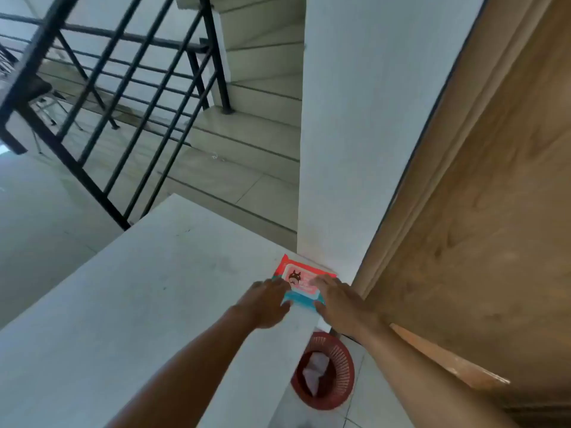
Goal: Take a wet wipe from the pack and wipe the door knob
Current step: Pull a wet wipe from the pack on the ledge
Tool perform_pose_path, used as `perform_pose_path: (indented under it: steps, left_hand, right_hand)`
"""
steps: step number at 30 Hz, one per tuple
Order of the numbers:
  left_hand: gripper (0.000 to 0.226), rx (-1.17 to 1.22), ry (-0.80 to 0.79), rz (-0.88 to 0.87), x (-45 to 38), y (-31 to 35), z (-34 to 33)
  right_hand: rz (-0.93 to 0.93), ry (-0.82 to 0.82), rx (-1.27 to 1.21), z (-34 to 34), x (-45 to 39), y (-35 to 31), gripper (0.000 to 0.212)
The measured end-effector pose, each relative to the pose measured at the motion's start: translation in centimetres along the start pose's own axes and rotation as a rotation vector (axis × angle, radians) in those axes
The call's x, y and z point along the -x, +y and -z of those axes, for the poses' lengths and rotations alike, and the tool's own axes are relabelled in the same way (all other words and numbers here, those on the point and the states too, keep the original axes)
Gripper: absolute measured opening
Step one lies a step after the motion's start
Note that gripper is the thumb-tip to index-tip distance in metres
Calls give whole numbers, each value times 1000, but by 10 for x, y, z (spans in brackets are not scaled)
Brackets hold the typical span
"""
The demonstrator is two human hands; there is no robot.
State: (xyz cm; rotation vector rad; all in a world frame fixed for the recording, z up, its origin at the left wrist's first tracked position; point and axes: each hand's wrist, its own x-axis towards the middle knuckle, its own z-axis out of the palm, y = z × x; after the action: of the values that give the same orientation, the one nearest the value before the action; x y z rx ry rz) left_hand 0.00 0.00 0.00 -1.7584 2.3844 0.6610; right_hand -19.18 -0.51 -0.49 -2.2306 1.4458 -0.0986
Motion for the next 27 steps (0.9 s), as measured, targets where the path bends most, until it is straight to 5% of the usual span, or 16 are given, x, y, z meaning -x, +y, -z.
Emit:
perform_pose_path:
  steps: [12, 20, 27]
  left_hand:
    - [49, 158, 183, -40, -17, -24, -43]
    - [43, 122, 249, -137, -24, -40, -65]
    - [40, 114, 295, -160, -25, -41, -68]
  right_hand:
    - [-121, 159, -46, -46, -59, -3, 54]
    - [-116, 110, 55, -42, -66, 3, 62]
    - [30, 8, 189, -25, -67, 3, 48]
